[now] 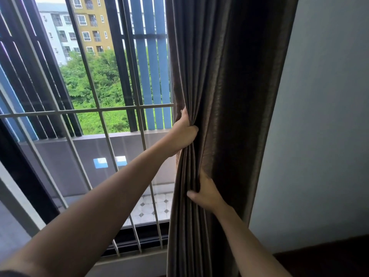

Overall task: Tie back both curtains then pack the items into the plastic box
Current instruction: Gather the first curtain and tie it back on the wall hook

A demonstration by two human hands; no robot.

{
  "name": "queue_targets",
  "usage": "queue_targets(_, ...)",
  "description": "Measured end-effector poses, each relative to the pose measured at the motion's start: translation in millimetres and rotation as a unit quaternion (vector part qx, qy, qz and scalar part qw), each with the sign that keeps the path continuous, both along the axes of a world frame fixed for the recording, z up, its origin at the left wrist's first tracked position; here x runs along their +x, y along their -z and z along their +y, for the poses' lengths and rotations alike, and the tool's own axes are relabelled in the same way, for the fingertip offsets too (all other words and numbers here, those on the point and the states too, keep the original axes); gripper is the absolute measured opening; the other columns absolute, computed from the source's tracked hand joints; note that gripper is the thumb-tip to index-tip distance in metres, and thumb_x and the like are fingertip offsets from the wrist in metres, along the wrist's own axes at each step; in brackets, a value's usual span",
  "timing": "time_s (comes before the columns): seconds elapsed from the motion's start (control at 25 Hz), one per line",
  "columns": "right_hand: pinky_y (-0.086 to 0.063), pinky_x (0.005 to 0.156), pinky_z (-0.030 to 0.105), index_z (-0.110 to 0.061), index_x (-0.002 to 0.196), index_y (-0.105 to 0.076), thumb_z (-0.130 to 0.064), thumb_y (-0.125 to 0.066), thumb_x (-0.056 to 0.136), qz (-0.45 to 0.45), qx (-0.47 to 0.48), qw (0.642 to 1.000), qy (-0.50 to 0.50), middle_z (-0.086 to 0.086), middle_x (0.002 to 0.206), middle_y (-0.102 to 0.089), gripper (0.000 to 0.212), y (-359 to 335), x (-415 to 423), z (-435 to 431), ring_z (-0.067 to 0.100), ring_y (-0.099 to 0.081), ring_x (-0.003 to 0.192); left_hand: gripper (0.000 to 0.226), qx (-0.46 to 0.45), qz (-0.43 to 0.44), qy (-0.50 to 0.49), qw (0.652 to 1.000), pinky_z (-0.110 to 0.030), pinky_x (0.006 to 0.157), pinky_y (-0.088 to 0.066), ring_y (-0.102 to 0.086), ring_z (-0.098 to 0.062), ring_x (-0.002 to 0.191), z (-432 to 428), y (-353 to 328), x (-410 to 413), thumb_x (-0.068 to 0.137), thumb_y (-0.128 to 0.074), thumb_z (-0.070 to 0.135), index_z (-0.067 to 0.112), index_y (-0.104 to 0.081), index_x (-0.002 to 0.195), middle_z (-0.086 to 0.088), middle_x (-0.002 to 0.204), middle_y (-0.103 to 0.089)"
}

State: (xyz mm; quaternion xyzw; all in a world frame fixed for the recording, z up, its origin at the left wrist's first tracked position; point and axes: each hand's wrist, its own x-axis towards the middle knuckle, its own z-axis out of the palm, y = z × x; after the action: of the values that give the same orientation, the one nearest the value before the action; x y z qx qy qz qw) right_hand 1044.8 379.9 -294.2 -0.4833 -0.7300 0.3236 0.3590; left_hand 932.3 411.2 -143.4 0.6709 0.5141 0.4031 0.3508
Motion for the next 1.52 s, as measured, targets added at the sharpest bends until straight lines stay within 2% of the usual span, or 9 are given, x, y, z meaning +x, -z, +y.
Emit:
queue_targets(0.24, -0.034, 0.108, 0.028, -0.017, 0.140, -0.028, -0.042, -0.069, 0.075, -0.067, 0.058, 0.995, 0.049, 0.005, 0.137, -0.047, 0.081, 3.9, -15.5, 4.3, 0.020, -0.047, 0.126, 0.072, 0.009, 0.010, -0.020, 1.000, -0.044, 0.100, -0.046, -0.057, -0.019, 0.109, -11.6, -3.7, 18.7, 0.071, -0.068, 0.024, 0.027, -0.032, 0.134, 0.004, 0.113, -0.056)
queue_targets(0.48, -0.032, 0.112, 0.036, -0.029, 0.148, -0.008, -0.033, -0.061, 0.077, -0.099, -0.003, 0.995, -0.032, 0.002, 0.151, -0.028, 0.088, 8.0, -9.7, -7.1, 0.021, -0.035, 0.135, 0.078, 0.019, 0.073, -0.070, 0.995, -0.046, 0.101, -0.045, -0.047, -0.035, 0.125, -9.2, -10.5, 18.8, 0.081, -0.051, 0.005, 0.022, -0.015, 0.147, -0.017, 0.144, -0.040)
queue_targets(0.56, -0.034, 0.110, 0.036, -0.026, 0.147, -0.018, -0.029, -0.061, 0.078, -0.079, 0.128, 0.987, 0.057, 0.004, 0.149, -0.033, 0.082, -11.6, 6.4, -6.4, 0.022, -0.038, 0.133, 0.078, 0.020, 0.079, -0.073, 0.994, -0.046, 0.102, -0.043, -0.045, -0.035, 0.125, -9.5, -10.1, 12.1, 0.082, -0.045, 0.001, 0.023, -0.010, 0.149, -0.017, 0.146, -0.037)
queue_targets(0.72, -0.024, 0.115, 0.036, -0.014, 0.139, -0.036, -0.029, -0.067, 0.078, 0.171, 0.351, 0.834, 0.389, 0.012, 0.150, -0.027, 0.069, -86.2, 55.3, 2.4, 0.016, -0.024, 0.137, 0.079, 0.007, 0.057, -0.062, 0.996, -0.043, 0.097, -0.048, -0.050, -0.033, 0.118, -10.3, -5.8, 5.0, 0.082, -0.042, -0.003, 0.023, -0.010, 0.149, -0.014, 0.135, -0.047)
queue_targets(0.84, -0.022, 0.115, 0.035, -0.022, 0.148, -0.014, -0.028, -0.073, 0.077, 0.218, 0.217, 0.900, 0.307, 0.004, 0.155, -0.019, 0.092, -125.2, 104.2, 26.6, 0.018, -0.022, 0.140, 0.084, 0.006, 0.048, -0.056, 0.997, -0.046, 0.104, -0.042, -0.040, -0.032, 0.131, -5.1, -1.6, 2.6, 0.071, -0.044, 0.007, 0.027, -0.014, 0.147, -0.013, 0.146, -0.037)
queue_targets(0.96, -0.038, 0.104, 0.038, -0.021, 0.146, -0.021, -0.020, -0.063, 0.076, 0.125, 0.137, 0.968, 0.172, 0.000, 0.137, -0.043, 0.082, -120.4, 111.8, 45.8, 0.020, -0.044, 0.123, 0.090, 0.007, 0.028, -0.034, 0.999, -0.046, 0.105, -0.041, -0.034, -0.030, 0.136, 0.1, 3.0, 3.3, 0.060, -0.043, 0.014, 0.037, -0.017, 0.143, -0.009, 0.151, -0.031)
queue_targets(1.2, -0.040, 0.086, 0.004, 0.000, 0.127, -0.045, 0.007, -0.040, 0.077, 0.039, 0.068, 0.997, -0.007, -0.008, 0.107, -0.060, 0.051, -31.7, 48.0, 21.4, -0.011, -0.056, 0.096, 0.091, 0.021, 0.021, -0.010, 1.000, -0.043, 0.103, -0.044, -0.042, -0.026, 0.130, 3.6, 1.3, 11.0, 0.062, -0.041, 0.012, 0.041, -0.012, 0.143, -0.006, 0.151, -0.030)
queue_targets(1.32, -0.043, 0.091, 0.013, -0.001, 0.127, -0.045, 0.013, -0.036, 0.083, 0.052, 0.043, 0.998, -0.008, -0.016, 0.100, -0.056, 0.047, -1.3, 28.8, 14.7, -0.015, -0.055, 0.096, 0.089, 0.016, 0.009, -0.013, 1.000, -0.039, 0.101, -0.046, -0.046, -0.024, 0.124, 5.6, 3.0, 9.6, 0.067, -0.042, 0.007, 0.034, -0.013, 0.146, -0.006, 0.150, -0.032)
queue_targets(1.52, -0.048, 0.097, 0.029, -0.003, 0.132, -0.040, 0.008, -0.035, 0.084, 0.047, 0.034, 0.998, -0.019, -0.004, 0.104, -0.057, 0.049, -5.3, 18.6, 20.0, 0.012, -0.057, 0.099, 0.084, 0.015, 0.001, -0.006, 1.000, -0.041, 0.102, -0.045, -0.046, -0.024, 0.123, 6.1, 1.6, 11.4, 0.069, -0.042, 0.006, 0.029, -0.017, 0.146, -0.007, 0.142, -0.040)
